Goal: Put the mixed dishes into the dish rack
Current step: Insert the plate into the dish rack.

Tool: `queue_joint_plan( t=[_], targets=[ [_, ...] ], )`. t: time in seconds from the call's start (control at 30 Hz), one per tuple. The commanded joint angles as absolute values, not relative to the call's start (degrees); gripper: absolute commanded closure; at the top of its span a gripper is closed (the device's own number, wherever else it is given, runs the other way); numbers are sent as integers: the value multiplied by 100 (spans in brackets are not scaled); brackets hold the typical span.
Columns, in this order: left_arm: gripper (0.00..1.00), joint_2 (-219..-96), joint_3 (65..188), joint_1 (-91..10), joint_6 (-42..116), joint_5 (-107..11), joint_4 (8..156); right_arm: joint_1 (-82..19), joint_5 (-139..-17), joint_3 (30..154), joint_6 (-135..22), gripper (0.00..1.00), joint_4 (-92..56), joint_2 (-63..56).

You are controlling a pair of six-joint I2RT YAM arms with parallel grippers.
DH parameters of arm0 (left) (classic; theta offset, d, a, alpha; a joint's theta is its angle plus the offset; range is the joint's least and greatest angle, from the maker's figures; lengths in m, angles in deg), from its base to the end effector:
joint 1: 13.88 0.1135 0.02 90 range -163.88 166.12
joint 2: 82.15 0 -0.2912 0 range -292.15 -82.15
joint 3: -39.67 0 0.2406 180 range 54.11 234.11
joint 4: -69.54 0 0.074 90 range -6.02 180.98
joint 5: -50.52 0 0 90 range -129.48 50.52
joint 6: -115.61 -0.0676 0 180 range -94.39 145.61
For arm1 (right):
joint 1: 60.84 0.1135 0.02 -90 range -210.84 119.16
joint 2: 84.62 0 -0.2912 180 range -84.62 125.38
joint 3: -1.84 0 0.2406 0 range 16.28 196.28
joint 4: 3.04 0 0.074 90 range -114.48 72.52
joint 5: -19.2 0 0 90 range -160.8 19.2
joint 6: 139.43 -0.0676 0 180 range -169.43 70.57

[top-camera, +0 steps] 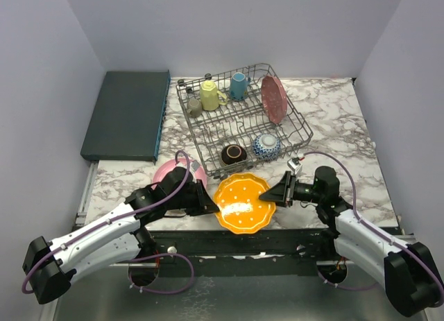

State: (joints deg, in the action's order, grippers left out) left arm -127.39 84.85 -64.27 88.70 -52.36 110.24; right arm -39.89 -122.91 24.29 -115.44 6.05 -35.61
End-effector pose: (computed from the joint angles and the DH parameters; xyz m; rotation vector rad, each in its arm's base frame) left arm 0.0914 -0.1340 0.2287 -0.1543 2.6062 -1.1605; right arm 0.1251 0.1050 0.1910 0.1084 2.2183 1.7969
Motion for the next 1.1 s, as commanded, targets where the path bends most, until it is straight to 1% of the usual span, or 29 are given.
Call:
queue_joint_plan(
  t=[0.0,0.1,0.2,0.43,0.63,0.67,0.73,0.77,0.83,0.93,1.0,1.07],
  targets=[
    [100,-12734,8746,-6468,8881,-5456,10393,-3954,-12591,2498,-11570,70,836,-3684],
    [100,-12744,8734,-6469,8872,-5442,10396,-3953,-12592,2489,-11581,82,834,-3724],
    [100,-12772,8735,-6473,8874,-5433,10401,-3949,-12573,2510,-11555,100,771,-3767],
    [100,-12932,8821,-6473,8797,-5410,10416,-3950,-12272,2985,-10957,100,-336,-4005],
    [100,-13009,8948,-6468,8701,-5380,10424,-3953,-12146,3239,-10743,100,-753,-4104],
    [100,-13027,8968,-6468,8688,-5385,10419,-3953,-12089,3255,-10715,98,-813,-4109],
    [100,-13064,8982,-6468,8658,-5389,10427,-3951,-12053,3271,-10691,86,-847,-4111],
    [100,-13088,9001,-6468,8646,-5403,10436,-3956,-12052,3272,-10704,82,-843,-4110],
    [100,-13126,9016,-6472,8619,-5416,10428,-3951,-12077,3286,-10723,79,-829,-4103],
    [100,-13172,9057,-6462,8574,-5417,10437,-3952,-12060,3343,-10718,71,-868,-4111],
    [100,-13206,9107,-6468,8537,-5416,10446,-3949,-12022,3414,-10655,69,-975,-4095],
    [100,-13240,9155,-6473,8499,-5418,10455,-3948,-11972,3472,-10597,64,-1071,-4070]
  ],
)
